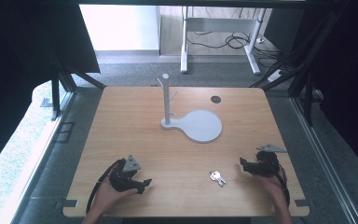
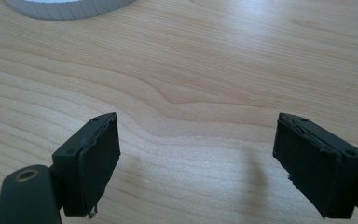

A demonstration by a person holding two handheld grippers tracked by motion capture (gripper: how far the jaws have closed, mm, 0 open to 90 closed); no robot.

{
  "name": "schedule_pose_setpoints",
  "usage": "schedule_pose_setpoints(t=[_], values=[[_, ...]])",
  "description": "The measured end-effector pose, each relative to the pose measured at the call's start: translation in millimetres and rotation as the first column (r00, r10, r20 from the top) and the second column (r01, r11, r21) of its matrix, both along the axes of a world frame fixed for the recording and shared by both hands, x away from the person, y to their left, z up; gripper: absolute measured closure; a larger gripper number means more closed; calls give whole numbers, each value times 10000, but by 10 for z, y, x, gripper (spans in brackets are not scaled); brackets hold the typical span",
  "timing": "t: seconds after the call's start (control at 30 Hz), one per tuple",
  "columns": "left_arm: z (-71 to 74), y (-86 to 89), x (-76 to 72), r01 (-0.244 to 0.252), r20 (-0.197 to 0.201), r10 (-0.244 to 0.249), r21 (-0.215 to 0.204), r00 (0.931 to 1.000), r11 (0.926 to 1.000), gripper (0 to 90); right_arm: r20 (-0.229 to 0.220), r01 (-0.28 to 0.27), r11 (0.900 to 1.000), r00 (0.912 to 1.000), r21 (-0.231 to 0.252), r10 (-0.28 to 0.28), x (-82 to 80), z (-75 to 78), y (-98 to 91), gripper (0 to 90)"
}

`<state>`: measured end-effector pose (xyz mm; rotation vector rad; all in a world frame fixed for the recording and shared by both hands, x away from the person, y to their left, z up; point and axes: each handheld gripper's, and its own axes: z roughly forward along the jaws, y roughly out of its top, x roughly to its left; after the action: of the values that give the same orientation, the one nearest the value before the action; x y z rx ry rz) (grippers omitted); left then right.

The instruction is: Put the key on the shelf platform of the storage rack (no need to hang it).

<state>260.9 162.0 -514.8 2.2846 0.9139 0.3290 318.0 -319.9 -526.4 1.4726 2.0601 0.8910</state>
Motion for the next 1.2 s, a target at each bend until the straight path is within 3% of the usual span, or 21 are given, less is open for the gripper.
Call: schedule_pose_setpoints(t=[0.27, 0.67, 1.2], values=[[-4, 12, 10, -13, -1, 13, 50, 10000, 10000, 218, 339, 75, 9998, 9994, -186, -69, -38, 104, 21, 155], [-23, 4, 20, 9, -80, -9, 56, 10000, 10000, 217, 89, 243, 9996, 9997, 152, -244, -14, 76, -91, 192], [-43, 27, 39, -99, -183, 98, -87, 9998, 9999, 216, -152, -287, 9995, 9995, 98, 289, 3, 53, -51, 247]])
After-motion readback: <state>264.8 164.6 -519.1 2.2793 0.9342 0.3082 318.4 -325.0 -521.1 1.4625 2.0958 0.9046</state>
